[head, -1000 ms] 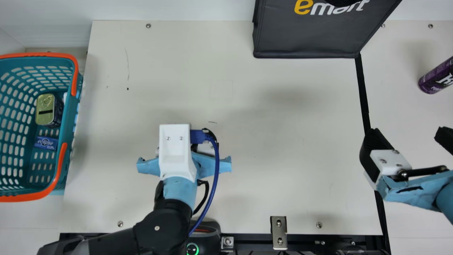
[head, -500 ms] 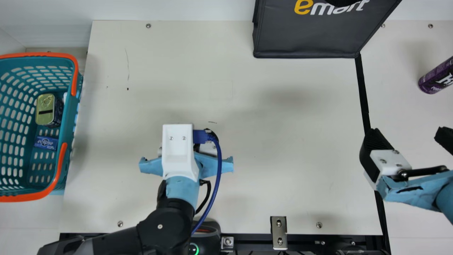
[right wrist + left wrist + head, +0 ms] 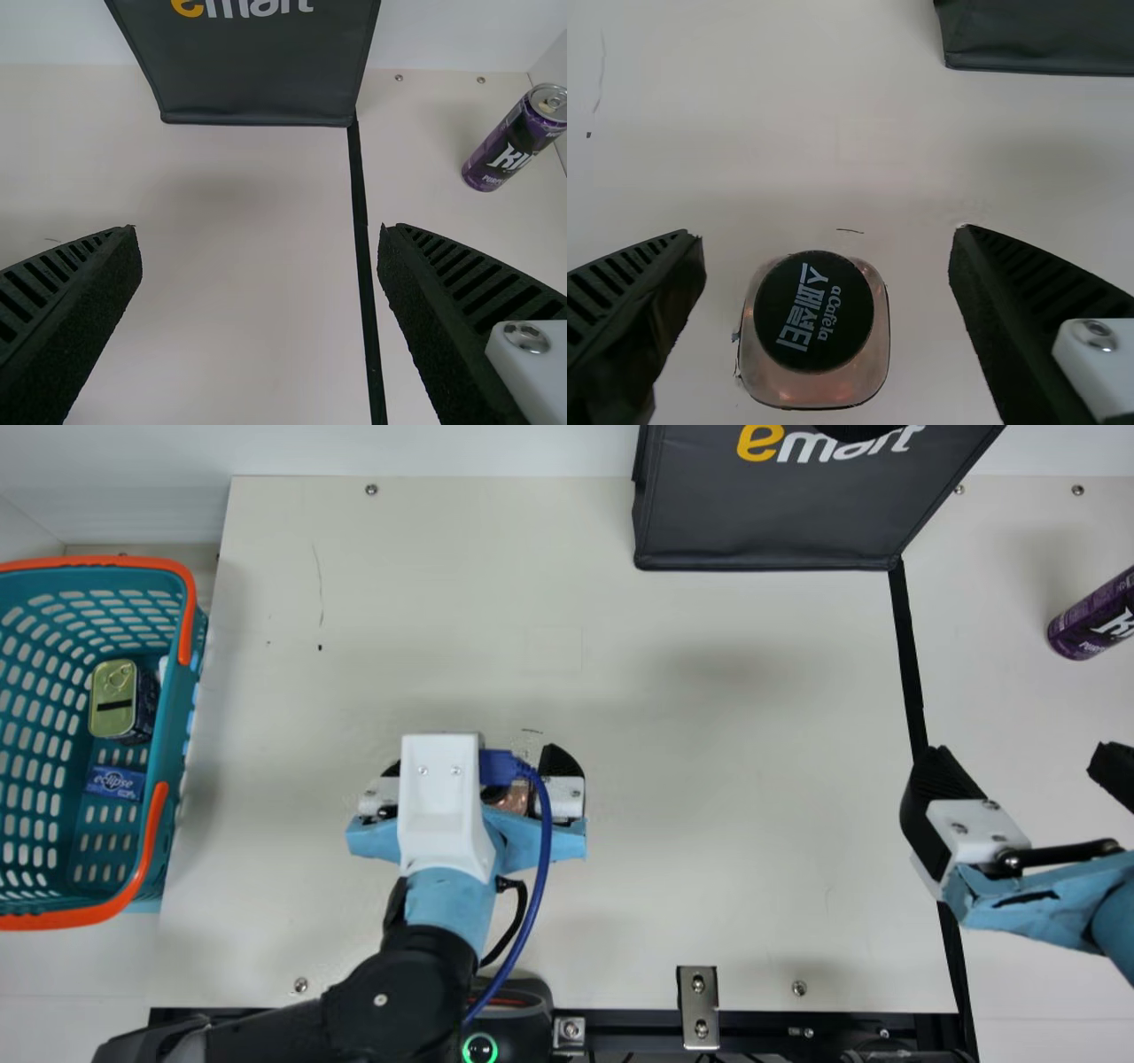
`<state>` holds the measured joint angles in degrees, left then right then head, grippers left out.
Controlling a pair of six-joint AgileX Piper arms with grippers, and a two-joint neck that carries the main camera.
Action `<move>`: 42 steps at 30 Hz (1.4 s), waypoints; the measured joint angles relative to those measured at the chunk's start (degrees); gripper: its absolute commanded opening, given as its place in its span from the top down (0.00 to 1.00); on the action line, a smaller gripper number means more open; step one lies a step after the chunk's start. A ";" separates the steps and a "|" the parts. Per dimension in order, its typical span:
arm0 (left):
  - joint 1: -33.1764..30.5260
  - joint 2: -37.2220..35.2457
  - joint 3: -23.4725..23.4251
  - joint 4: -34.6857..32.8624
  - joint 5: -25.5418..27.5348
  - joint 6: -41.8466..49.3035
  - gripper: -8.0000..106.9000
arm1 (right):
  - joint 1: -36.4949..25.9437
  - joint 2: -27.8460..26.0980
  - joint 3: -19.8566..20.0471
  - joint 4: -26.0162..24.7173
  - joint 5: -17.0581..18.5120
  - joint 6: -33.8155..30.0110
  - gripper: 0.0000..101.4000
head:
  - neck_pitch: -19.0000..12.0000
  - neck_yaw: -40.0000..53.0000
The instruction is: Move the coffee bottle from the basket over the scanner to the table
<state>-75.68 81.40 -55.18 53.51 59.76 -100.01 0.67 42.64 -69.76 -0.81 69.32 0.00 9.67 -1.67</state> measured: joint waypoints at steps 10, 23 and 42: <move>3.20 -9.25 0.36 -5.94 -1.97 10.10 0.15 | 0.00 0.00 0.00 0.00 0.00 0.00 0.06 | 0.00 0.00; 9.55 -21.98 -0.55 -18.69 0.35 30.64 0.15 | 0.00 0.00 0.00 0.00 0.00 0.00 0.06 | -0.09 0.00; 14.28 -27.78 -2.21 -32.27 2.79 51.38 0.15 | 0.00 0.00 0.00 0.00 0.00 0.00 0.06 | 0.00 0.00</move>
<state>-61.40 53.62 -57.39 21.24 62.55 -48.63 0.67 42.64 -69.76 -0.81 69.32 0.00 9.67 -1.67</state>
